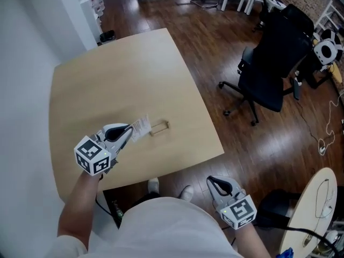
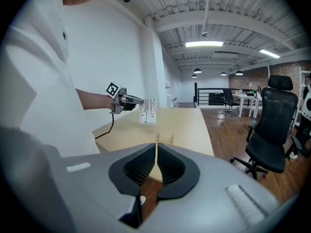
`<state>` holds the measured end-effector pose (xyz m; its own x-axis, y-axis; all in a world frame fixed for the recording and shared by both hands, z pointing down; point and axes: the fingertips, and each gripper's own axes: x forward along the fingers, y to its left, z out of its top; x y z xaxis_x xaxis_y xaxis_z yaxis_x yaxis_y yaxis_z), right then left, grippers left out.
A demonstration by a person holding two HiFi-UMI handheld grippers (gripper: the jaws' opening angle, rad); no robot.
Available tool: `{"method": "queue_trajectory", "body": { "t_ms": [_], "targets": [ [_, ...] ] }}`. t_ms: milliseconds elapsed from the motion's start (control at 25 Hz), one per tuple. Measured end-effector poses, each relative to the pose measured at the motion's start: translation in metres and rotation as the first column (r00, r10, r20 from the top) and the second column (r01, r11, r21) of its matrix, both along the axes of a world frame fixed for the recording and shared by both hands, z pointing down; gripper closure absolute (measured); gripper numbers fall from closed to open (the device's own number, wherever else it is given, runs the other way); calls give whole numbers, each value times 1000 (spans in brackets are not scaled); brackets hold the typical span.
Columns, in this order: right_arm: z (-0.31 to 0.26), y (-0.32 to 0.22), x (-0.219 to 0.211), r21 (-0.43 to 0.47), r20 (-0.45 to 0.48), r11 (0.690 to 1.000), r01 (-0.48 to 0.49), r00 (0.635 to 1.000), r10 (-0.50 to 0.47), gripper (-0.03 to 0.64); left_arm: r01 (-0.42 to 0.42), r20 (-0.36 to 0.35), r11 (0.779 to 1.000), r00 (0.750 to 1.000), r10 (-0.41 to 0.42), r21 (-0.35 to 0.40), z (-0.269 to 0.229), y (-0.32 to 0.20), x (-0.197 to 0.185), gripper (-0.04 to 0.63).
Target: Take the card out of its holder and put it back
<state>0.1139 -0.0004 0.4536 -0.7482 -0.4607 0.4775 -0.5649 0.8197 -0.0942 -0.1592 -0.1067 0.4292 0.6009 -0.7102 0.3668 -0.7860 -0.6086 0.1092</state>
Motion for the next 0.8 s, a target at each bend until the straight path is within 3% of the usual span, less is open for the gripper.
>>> {"method": "queue_trajectory", "body": {
  "t_ms": [320,800],
  "targets": [
    [8,2,-10,3,9,990,144,990,-144,602,182,-28,983,983,-181,1,-6,66,-26,577],
    [10,4,-35,13,14,946,323,946,-323,602,401,-56,916,914,-401,-9,-3,144,-52,578]
  ]
}}
